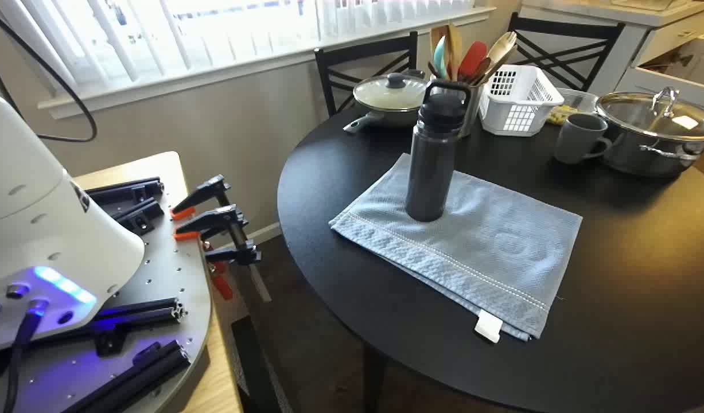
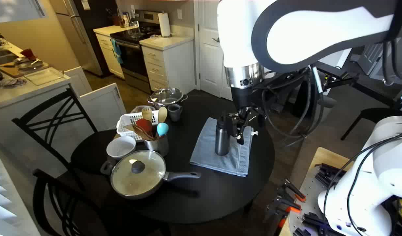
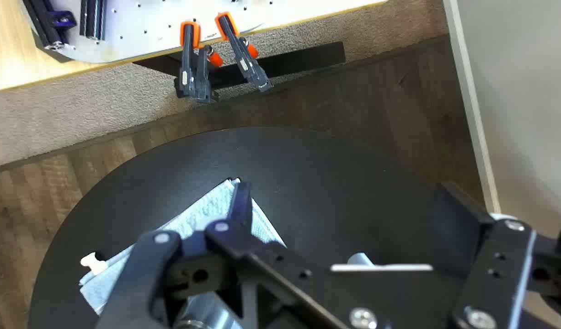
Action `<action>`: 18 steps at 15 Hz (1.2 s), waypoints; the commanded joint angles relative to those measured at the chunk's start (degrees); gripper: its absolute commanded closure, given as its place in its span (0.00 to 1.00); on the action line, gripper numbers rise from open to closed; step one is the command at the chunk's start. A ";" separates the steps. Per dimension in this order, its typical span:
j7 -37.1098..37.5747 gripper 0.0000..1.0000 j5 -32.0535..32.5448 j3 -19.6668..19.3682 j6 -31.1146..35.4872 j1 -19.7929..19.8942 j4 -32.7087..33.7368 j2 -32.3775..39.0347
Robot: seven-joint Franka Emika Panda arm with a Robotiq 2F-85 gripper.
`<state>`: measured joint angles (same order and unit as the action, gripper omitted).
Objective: Place the flask lid on the towel
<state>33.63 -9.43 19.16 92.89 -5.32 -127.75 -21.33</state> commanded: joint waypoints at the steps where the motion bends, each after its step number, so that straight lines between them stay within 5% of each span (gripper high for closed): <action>1: 0.31 0.00 0.31 -0.93 -0.03 -1.07 0.07 0.16; 7: 0.31 0.00 0.31 -0.93 -0.03 -1.07 0.07 0.16; 13: 0.28 0.00 11.68 -5.60 7.54 3.78 -3.39 2.22; 18: 7.94 0.00 15.96 -8.02 12.60 6.28 -3.20 8.09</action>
<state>36.10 4.46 11.86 103.29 0.21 -131.39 -16.61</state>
